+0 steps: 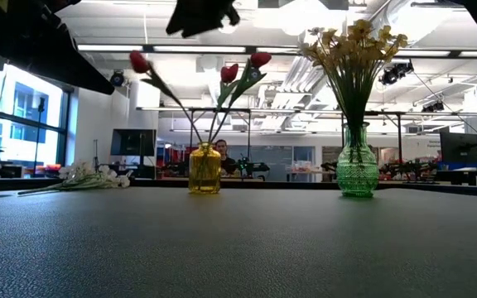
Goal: Sort flowers into vase by color
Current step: Put the white flowers into the green vase
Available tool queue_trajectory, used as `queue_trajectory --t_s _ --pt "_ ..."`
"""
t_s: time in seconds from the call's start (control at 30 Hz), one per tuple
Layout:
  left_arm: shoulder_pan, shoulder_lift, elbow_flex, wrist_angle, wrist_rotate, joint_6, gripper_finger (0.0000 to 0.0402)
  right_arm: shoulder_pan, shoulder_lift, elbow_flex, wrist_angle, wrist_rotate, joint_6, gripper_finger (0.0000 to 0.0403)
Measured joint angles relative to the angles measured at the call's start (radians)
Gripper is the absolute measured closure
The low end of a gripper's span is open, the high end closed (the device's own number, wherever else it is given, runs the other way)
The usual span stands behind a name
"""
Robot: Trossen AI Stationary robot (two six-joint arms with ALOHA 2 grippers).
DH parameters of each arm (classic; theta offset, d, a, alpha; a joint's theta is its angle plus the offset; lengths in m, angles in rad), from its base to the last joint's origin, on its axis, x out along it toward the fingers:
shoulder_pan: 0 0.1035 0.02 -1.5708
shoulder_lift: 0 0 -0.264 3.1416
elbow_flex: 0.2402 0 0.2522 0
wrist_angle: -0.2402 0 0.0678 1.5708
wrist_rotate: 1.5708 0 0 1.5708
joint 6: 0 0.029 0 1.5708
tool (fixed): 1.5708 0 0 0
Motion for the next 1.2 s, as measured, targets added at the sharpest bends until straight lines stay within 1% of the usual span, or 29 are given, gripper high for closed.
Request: queue_trajectory --t_s 0.17,0.27,0.33,0.47,0.57,0.67,0.73,0.8,0.9,1.03,1.13,1.2 --pt "-0.008 0.0 0.0 0.0 0.0 0.0 0.0262 0.074 -0.002 0.079 -0.142 -0.016 -0.044 0.0203" --pt "-0.024 0.0 0.0 -0.001 0.0 0.0 0.0262 0.136 -0.004 0.086 -0.224 -0.052 -0.041 0.0203" --pt "-0.038 0.0 0.0 -0.001 -0.001 0.0 0.0262 0.181 -0.003 0.086 -0.306 -0.068 -0.014 0.0203" --pt "-0.062 0.0 0.0 -0.003 -0.003 -0.007 0.0262 0.271 -0.003 0.055 -0.428 -0.059 0.078 0.0203" --pt "-0.073 0.0 0.0 -0.003 -0.01 -0.01 0.0262 0.324 -0.003 -0.01 -0.469 -0.067 0.145 0.0203" --pt "-0.082 0.0 0.0 -0.003 -0.01 -0.03 0.0262 0.35 -0.003 -0.121 -0.472 -0.065 0.248 0.0203" --pt "-0.086 0.0 0.0 -0.004 -0.01 -0.054 0.0262 0.363 -0.002 -0.205 -0.45 -0.064 0.325 0.0203" --pt "-0.086 0.0 0.0 -0.006 0.004 -0.089 0.0262 0.376 -0.002 -0.286 -0.391 -0.061 0.397 0.0203" --pt "-0.086 0.0 0.0 -0.04 0.077 -0.168 0.0262 0.398 -0.002 -0.39 -0.303 -0.051 0.488 0.0203" --pt "-0.086 0.0 0.0 -0.116 0.211 -0.344 0.0262 0.424 -0.002 -0.489 -0.231 0.035 0.591 0.0203" --pt "-0.085 0.0 0.0 -0.185 0.363 -0.494 0.0262 0.44 -0.002 -0.554 -0.241 0.096 0.651 0.0203" --pt "-0.087 0.0 0.0 -0.23 0.497 -0.592 0.0262 0.448 -0.002 -0.6 -0.256 0.101 0.689 0.0203"
